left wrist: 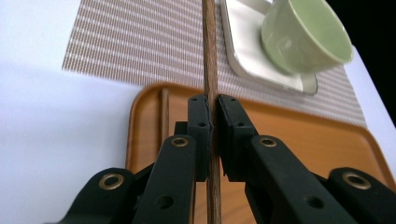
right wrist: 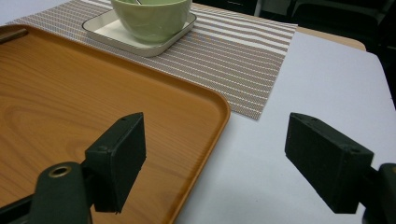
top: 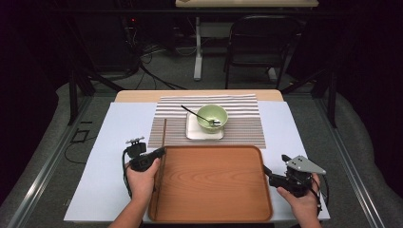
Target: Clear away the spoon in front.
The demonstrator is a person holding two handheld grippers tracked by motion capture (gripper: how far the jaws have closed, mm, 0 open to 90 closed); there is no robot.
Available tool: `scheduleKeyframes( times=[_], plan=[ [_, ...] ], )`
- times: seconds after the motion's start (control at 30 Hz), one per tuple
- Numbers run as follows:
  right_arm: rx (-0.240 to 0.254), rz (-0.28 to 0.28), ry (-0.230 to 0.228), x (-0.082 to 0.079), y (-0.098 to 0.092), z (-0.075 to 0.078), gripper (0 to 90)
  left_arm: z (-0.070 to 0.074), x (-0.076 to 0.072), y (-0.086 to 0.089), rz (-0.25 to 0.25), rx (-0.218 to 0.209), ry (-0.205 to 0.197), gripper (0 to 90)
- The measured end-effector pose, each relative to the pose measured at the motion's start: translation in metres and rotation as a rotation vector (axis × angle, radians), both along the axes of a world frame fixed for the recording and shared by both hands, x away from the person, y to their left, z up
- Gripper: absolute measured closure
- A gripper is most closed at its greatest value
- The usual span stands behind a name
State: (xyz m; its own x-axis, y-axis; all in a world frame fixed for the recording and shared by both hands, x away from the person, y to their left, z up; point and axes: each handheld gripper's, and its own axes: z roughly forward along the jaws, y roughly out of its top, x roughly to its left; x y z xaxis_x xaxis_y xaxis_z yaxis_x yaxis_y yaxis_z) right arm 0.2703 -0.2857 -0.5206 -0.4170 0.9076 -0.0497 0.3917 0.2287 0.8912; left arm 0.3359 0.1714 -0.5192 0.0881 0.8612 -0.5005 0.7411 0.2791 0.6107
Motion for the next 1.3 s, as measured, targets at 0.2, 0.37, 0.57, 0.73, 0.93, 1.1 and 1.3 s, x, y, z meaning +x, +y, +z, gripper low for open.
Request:
scheduleKeyframes(
  times=[0.2, 0.37, 0.57, 0.73, 0.93, 1.1, 1.3],
  plan=[
    [0.0, -0.001, 0.001, 0.0, 0.0, 0.0, 20.2, -0.007, -0.021, -0.006, -0.016, 0.047, -0.001, 84.7],
    [0.0, -0.002, 0.001, 0.0, 0.0, 0.0, 20.2, -0.016, -0.036, -0.011, -0.016, 0.027, 0.032, 84.7],
    [-0.002, 0.001, -0.001, -0.001, 0.001, 0.0, 20.2, -0.024, -0.049, -0.013, -0.007, 0.049, 0.051, 84.7],
    [0.0, -0.001, 0.001, 0.0, 0.001, 0.0, 20.2, -0.029, -0.054, -0.017, -0.01, 0.085, 0.061, 84.7],
    [-0.003, -0.001, 0.002, 0.0, 0.001, 0.0, 20.2, -0.032, -0.057, -0.019, -0.015, 0.095, 0.083, 84.7],
    [-0.004, 0.0, 0.001, 0.0, 0.0, 0.0, 20.2, -0.033, -0.06, -0.019, -0.008, 0.098, 0.093, 84.7],
    [-0.002, -0.002, 0.002, 0.0, 0.001, 0.0, 20.2, -0.032, -0.063, -0.022, -0.013, 0.1, 0.102, 84.7]
  ],
)
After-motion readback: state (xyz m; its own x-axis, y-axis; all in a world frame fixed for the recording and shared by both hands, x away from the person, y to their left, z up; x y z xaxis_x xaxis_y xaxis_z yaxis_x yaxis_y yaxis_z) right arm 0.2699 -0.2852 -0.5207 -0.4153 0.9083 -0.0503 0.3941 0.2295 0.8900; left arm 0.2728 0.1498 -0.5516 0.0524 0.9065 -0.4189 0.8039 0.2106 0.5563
